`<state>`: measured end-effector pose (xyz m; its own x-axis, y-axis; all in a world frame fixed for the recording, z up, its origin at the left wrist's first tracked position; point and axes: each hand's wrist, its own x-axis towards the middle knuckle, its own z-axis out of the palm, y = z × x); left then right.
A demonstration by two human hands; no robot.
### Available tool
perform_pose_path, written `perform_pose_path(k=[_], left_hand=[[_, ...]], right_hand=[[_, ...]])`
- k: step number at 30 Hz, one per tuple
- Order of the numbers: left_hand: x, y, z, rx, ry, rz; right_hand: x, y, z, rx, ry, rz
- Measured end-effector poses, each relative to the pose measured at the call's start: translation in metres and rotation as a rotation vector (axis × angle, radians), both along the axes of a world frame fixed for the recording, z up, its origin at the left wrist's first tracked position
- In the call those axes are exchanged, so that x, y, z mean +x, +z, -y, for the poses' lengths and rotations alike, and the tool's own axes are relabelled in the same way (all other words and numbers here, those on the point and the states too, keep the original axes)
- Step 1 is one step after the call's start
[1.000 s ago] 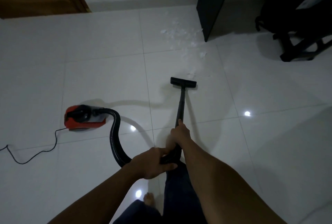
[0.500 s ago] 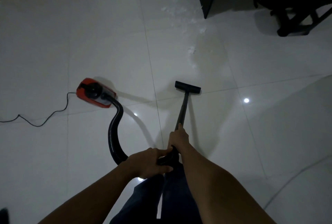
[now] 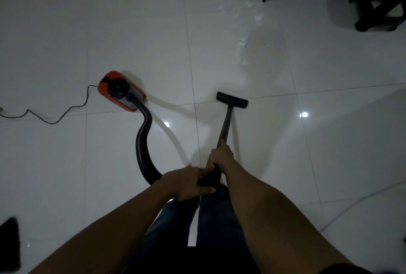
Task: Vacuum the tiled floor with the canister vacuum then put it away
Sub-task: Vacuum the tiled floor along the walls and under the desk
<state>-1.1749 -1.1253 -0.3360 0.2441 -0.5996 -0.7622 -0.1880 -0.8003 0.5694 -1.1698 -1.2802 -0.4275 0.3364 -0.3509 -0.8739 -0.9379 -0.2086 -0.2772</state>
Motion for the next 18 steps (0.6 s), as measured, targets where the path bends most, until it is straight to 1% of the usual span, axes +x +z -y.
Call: perform_pose_path(k=[3, 7, 10, 11, 13, 15, 18], left_hand=[[0.004, -0.004, 0.009, 0.004, -0.002, 0.019], [0.010, -0.006, 0.029, -0.013, -0.020, 0.100], [0.016, -0.007, 0.046, 0.000, -0.007, 0.141], [0.019, -0.007, 0.053, 0.009, -0.001, 0.140], [0.030, -0.009, 0.070, 0.029, 0.002, 0.144], [0.042, -0.009, 0.088, 0.039, 0.000, 0.146], [0.057, -0.009, 0.120, 0.049, 0.006, 0.140]], right_hand=[[0.009, 0.000, 0.011, 0.013, 0.034, -0.012], [0.021, -0.005, 0.029, -0.010, 0.067, 0.006], [0.033, -0.068, 0.051, -0.018, 0.099, -0.040], [0.040, -0.074, 0.057, -0.018, 0.113, -0.070], [0.054, -0.044, 0.071, 0.014, 0.098, -0.105], [0.065, -0.014, 0.086, 0.062, 0.095, -0.068], [0.080, -0.012, 0.117, 0.089, 0.058, -0.048]])
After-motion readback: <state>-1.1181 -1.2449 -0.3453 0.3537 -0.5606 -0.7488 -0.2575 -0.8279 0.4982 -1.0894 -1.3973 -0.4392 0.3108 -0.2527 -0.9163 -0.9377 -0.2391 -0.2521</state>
